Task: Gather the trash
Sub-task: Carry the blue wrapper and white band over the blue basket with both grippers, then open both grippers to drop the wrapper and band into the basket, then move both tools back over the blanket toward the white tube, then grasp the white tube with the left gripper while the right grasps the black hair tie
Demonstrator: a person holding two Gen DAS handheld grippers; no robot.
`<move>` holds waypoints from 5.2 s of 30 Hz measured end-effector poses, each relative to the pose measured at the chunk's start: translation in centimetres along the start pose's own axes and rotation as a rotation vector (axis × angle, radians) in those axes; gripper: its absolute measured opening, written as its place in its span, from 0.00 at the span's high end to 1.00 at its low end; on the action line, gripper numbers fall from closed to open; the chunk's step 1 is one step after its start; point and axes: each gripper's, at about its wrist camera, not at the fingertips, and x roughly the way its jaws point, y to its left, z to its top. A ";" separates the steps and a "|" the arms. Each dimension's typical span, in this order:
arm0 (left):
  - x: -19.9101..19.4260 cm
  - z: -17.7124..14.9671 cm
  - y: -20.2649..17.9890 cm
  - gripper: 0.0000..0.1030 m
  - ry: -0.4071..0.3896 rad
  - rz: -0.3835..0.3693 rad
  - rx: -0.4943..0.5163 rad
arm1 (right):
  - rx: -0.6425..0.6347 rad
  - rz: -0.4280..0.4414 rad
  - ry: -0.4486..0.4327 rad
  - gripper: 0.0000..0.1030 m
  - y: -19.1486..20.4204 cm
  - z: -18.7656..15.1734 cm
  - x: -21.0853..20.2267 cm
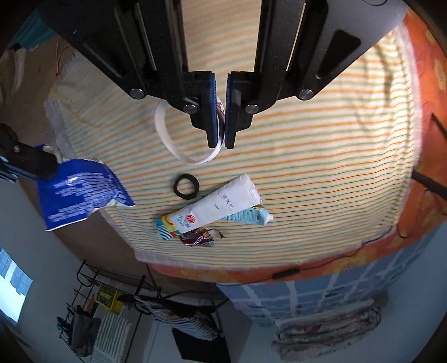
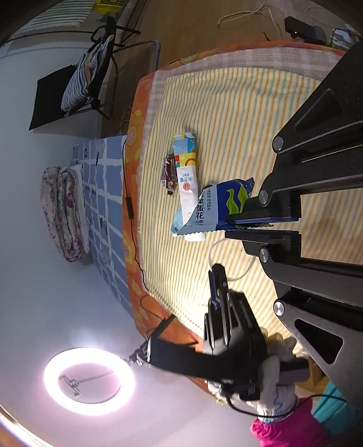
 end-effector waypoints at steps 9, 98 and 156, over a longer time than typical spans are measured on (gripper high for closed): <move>-6.9 -4.9 -2.0 0.98 -0.016 -0.001 0.063 | -0.017 0.048 0.023 0.98 3.2 -3.4 -3.1; -6.9 -6.6 -1.7 0.56 0.107 0.001 0.157 | -0.021 -0.166 0.162 0.39 1.6 -8.0 -3.8; 10.9 8.4 2.1 0.93 0.119 -0.136 0.109 | 0.040 -0.122 0.262 0.95 -4.6 1.7 16.9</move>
